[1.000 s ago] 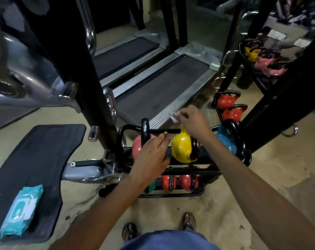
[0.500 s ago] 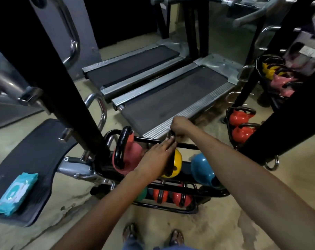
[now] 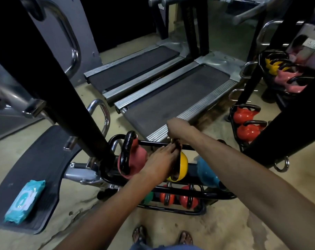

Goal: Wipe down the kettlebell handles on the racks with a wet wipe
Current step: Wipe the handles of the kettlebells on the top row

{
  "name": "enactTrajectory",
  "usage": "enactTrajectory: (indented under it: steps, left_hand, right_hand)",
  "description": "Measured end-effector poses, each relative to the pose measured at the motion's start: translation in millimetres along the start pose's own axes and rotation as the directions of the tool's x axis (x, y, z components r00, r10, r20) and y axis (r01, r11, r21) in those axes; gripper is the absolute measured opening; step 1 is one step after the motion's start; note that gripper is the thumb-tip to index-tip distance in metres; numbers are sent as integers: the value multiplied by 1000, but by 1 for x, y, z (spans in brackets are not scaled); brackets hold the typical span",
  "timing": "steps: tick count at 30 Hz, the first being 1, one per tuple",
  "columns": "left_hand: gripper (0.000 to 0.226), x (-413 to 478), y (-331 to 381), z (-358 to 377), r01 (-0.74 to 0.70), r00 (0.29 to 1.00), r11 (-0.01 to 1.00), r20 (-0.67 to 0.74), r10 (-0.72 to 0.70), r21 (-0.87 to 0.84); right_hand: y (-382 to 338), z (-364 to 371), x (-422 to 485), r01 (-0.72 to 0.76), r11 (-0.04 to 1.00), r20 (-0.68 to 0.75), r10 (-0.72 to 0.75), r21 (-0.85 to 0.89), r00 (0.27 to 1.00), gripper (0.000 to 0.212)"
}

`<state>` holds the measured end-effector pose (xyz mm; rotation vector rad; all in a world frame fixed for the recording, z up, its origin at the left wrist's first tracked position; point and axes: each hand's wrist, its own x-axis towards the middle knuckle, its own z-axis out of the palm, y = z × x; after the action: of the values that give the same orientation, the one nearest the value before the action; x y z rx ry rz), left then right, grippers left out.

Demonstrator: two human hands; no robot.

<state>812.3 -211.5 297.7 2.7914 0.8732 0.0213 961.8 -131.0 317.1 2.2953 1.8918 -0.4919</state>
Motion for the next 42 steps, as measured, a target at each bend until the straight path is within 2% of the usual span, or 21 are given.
enactTrajectory:
  steps: [2, 5, 6, 8, 9, 11, 12, 14, 16, 19, 24, 27, 31, 34, 36, 38, 40, 42]
  left_hand:
    - [97, -1, 1, -4, 0, 1000, 1000, 16, 1, -15]
    - [103, 2, -1, -6, 2, 999, 999, 50, 1, -52]
    - [103, 3, -2, -6, -1, 998, 998, 63, 5, -63]
    - [104, 3, -2, -5, -6, 998, 996, 69, 12, -86]
    - [105, 2, -2, -5, -12, 998, 996, 64, 18, -93]
    - [107, 1, -3, -4, -29, 999, 994, 40, 33, -101]
    - [107, 1, -4, -3, -35, 999, 994, 29, 39, -105]
    - [110, 1, -3, -2, -47, 999, 994, 12, 49, -101]
    - [114, 2, -3, 1, -51, 999, 995, 4, 52, -90]
    - [112, 2, -3, 2, -48, 999, 995, -5, 48, -84]
    - [86, -2, -2, -1, -45, 998, 996, -38, 42, -74]
    - [83, -2, -3, 0, -48, 998, 997, -42, 46, -59]
    - [103, -2, -1, 1, -53, 998, 997, -43, 51, -56]
    - [114, -3, 2, 2, -47, 998, 995, -53, 42, -84]
    - [114, -4, 0, 1, -44, 998, 993, -51, 38, -110]
    - [112, -3, -1, 0, -42, 998, 992, -41, 37, -116]
    - [109, -3, -1, 1, -35, 999, 992, -28, 32, -122]
    - [106, -2, -2, 2, -33, 999, 993, -14, 32, -111]
  right_hand:
    - [13, -3, 1, -140, 981, 105, 126, 134, 986, 27]
    - [29, 0, 3, -400, 814, 434, 207, 420, 877, 34]
    - [32, 2, 4, -438, 777, 471, 208, 452, 857, 35]
    - [30, 2, 5, -439, 776, 487, 197, 453, 851, 38]
    - [26, 0, 8, -397, 826, 470, 186, 401, 863, 39]
    - [15, -4, 16, -262, 932, 346, 166, 250, 923, 31]
    - [9, -4, 21, -199, 963, 256, 148, 184, 955, 28]
    - [-1, -3, 30, -126, 992, 209, 121, 11, 970, 30]
    - [-10, -2, 30, -73, 987, 240, 105, -140, 965, 30]
    - [-22, -1, 28, 32, 960, 252, 40, -277, 967, 32]
    - [-39, 18, 23, 194, 878, 196, -118, -437, 974, 35]
    - [-42, 19, 24, 205, 842, 221, -105, -498, 970, 37]
    - [-29, 7, 29, -25, 931, 241, 120, -363, 963, 39]
    - [-6, 6, 41, -215, 964, 372, 260, -158, 891, 41]
    - [0, 6, 44, -311, 949, 435, 299, -45, 849, 43]
    - [0, -1, 32, -366, 929, 432, 310, 52, 847, 38]
    - [1, -7, 22, -410, 900, 461, 303, 150, 834, 42]
    - [11, 0, 11, -485, 812, 469, 306, 325, 828, 40]
